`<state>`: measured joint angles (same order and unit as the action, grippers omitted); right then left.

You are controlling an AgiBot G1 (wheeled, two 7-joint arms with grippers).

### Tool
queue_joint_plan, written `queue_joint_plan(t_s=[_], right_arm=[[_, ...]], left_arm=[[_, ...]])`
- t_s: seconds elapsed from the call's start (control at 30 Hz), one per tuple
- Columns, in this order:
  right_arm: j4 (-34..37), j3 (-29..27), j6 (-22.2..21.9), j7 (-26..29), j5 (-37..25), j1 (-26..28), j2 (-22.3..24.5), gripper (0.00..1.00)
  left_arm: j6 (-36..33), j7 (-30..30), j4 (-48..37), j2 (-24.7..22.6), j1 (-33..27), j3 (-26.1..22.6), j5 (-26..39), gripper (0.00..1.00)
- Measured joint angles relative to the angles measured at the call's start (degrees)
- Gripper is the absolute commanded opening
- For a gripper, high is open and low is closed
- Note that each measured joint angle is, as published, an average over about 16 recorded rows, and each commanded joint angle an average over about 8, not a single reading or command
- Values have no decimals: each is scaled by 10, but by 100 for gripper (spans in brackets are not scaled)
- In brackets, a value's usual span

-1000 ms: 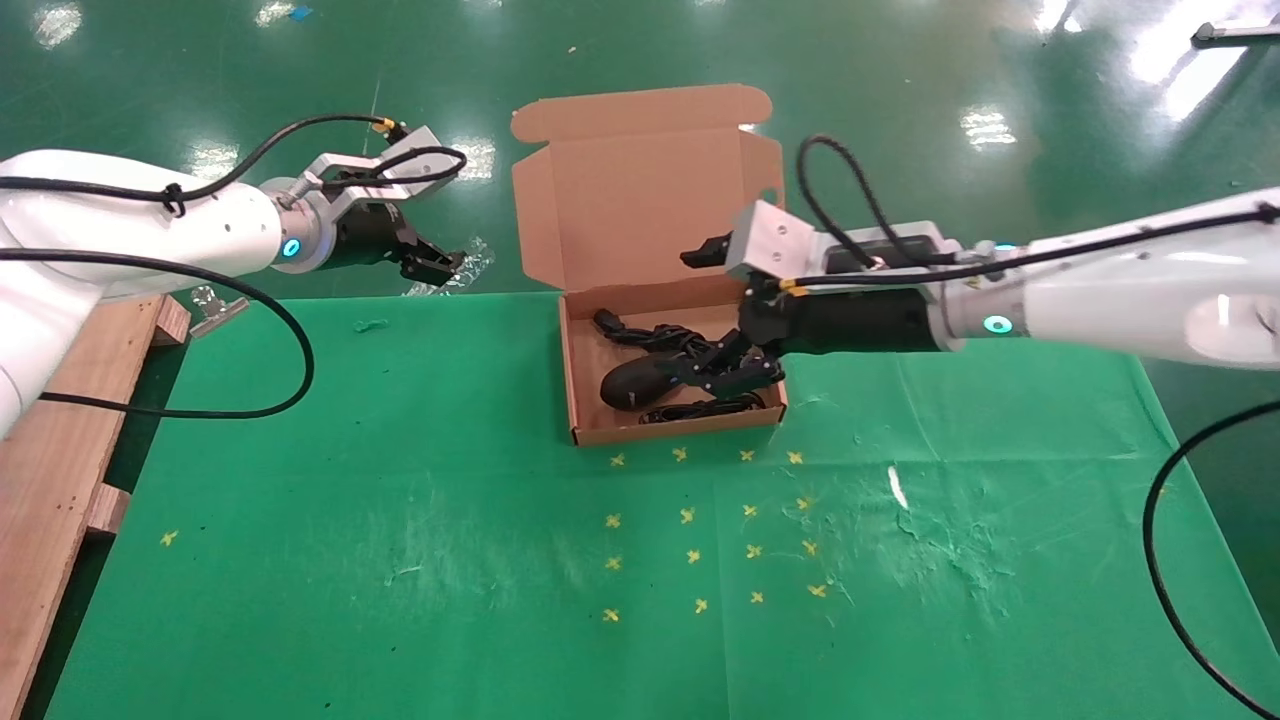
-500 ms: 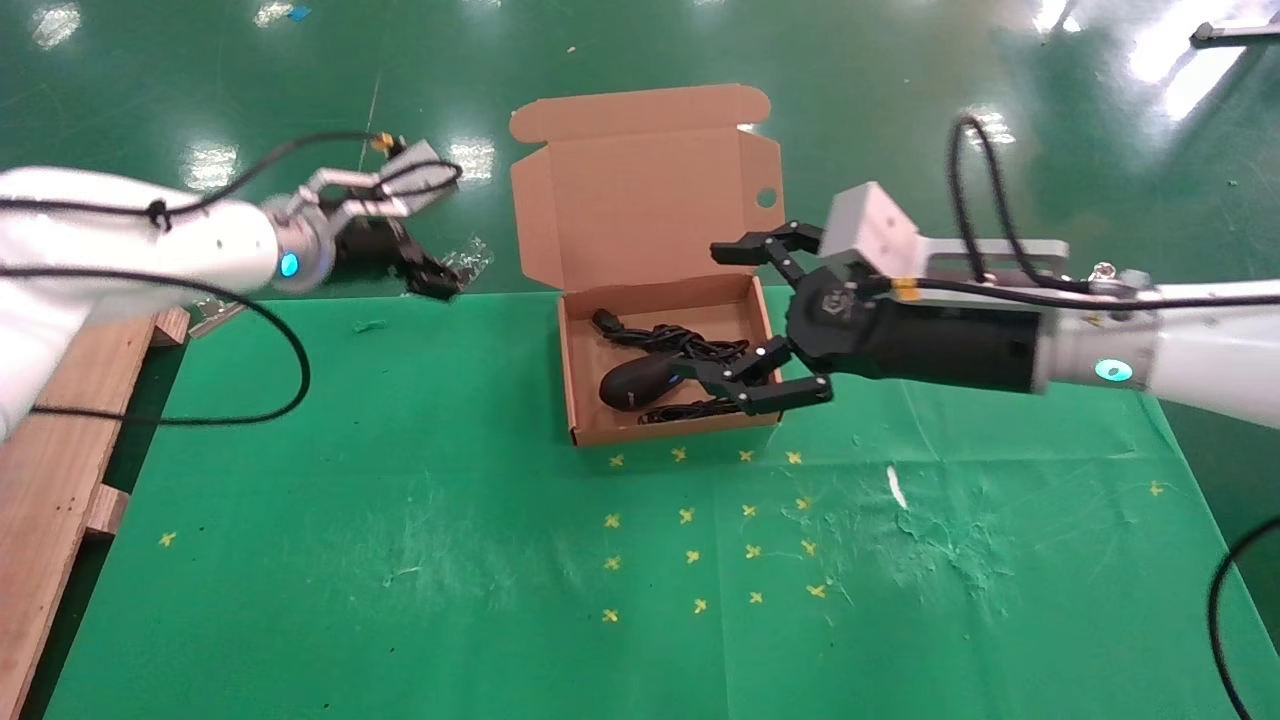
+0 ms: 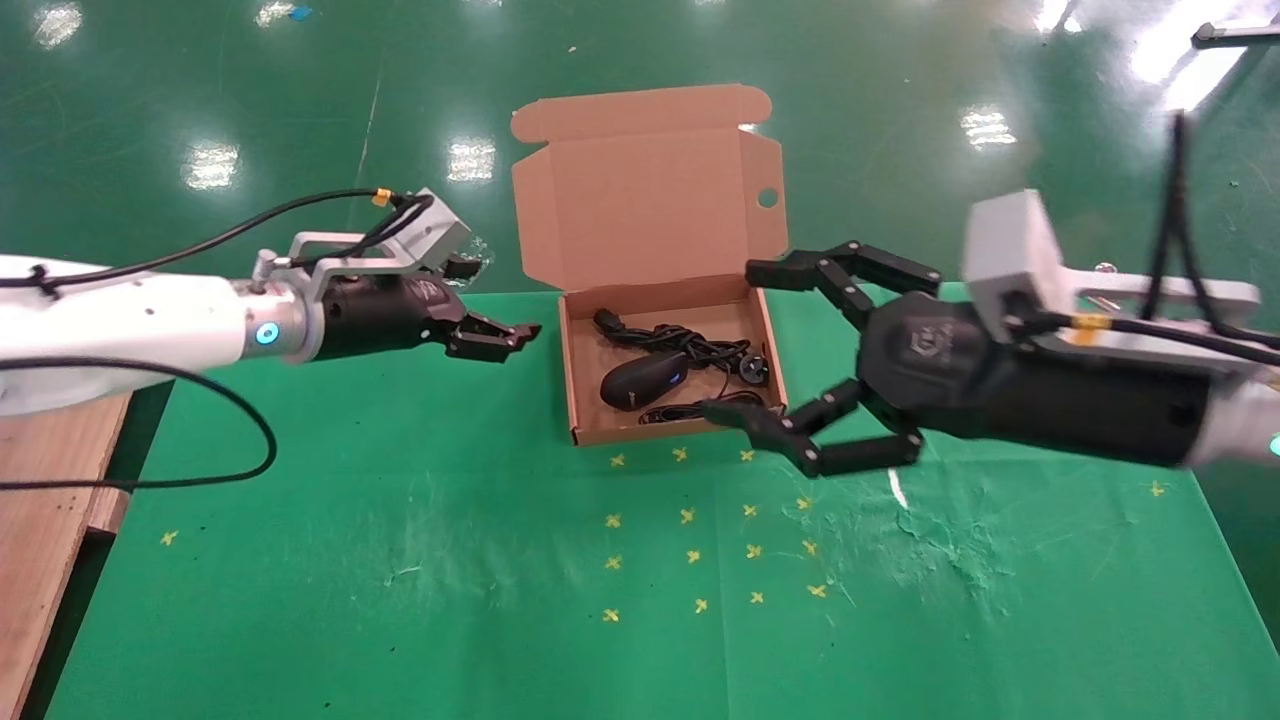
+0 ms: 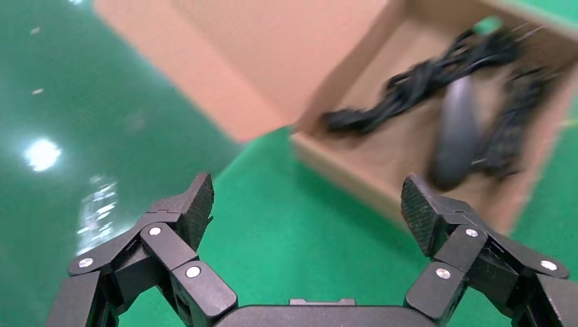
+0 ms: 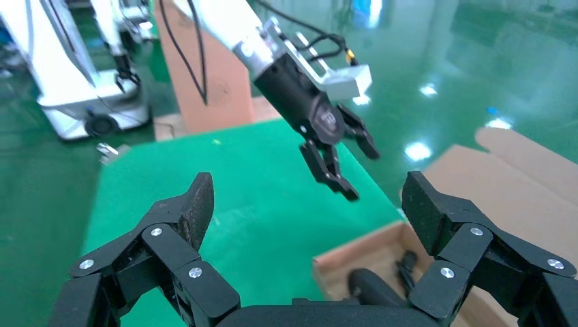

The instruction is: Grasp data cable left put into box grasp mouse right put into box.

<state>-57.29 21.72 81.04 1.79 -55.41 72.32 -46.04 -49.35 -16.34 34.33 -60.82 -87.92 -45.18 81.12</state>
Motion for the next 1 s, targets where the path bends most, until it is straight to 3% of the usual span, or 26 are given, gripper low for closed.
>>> queue_joint_plan(t_s=[0.5, 1.0], right_arm=[[-137, -48, 39, 75, 114, -91, 93, 100], [-162, -56, 47, 89, 136, -107, 110, 100]], left_arm=[[-133, 21, 144, 95, 97, 107, -144, 100], [-267, 41, 289, 190, 194, 215, -289, 100]])
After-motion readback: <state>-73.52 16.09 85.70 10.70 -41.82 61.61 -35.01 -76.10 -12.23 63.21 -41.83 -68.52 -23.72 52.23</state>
